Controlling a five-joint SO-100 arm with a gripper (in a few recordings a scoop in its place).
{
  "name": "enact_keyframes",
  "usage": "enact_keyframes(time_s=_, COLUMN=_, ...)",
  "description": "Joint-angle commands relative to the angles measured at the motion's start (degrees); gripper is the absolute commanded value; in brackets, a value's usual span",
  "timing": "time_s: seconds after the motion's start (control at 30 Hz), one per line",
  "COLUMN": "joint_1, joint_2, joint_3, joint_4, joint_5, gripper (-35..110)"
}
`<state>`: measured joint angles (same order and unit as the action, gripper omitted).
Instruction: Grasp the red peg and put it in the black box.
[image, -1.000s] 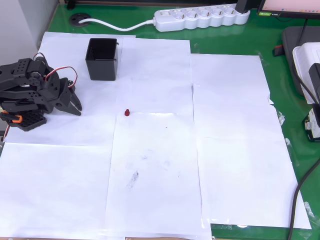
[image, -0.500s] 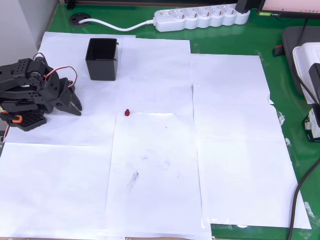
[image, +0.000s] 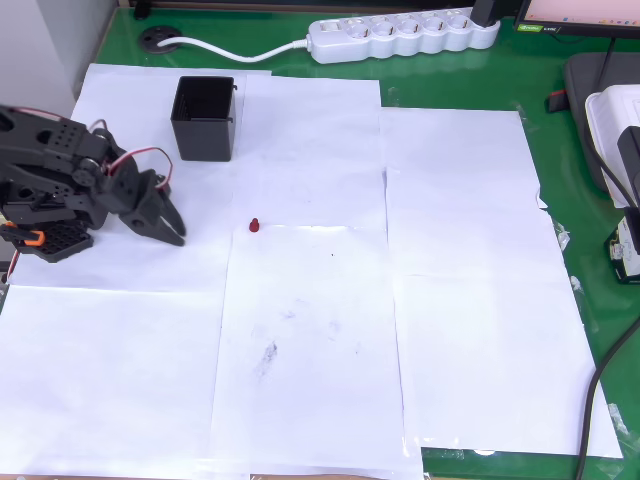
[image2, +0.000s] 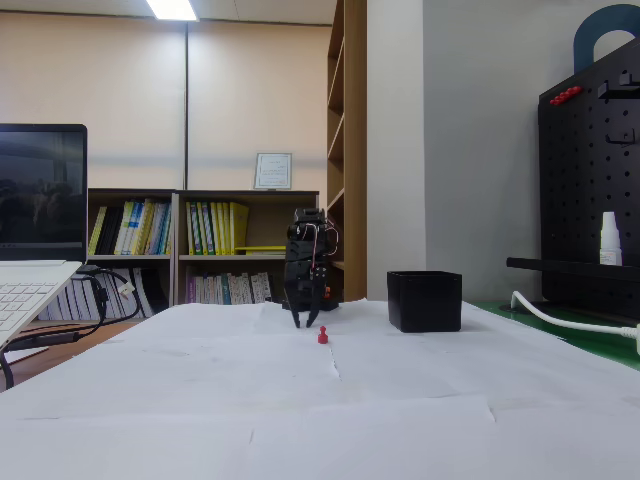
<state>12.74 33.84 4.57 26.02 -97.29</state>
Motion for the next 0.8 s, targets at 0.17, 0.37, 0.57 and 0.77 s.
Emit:
enact_keyframes(time_s=0.17, joint_1=2.11, joint_2=17.67, joint_3=2.20, joint_4=-20.04, joint_5=-5.10, gripper=0)
enact_keyframes(time_s=0.37, joint_1=-0.97, joint_2=20.83, joint_3=2.20, joint_4=-28.39, joint_5=-4.31, gripper=0)
enact_keyframes(time_s=0.57, joint_1=-4.39, joint_2=15.82, joint_3=2.20, joint_4=-29.18, joint_5=-2.99, gripper=0)
enact_keyframes(time_s=0.77, joint_1=-8.35, joint_2=14.33, joint_3=2.20, joint_4=-33.31, joint_5=-1.23, gripper=0)
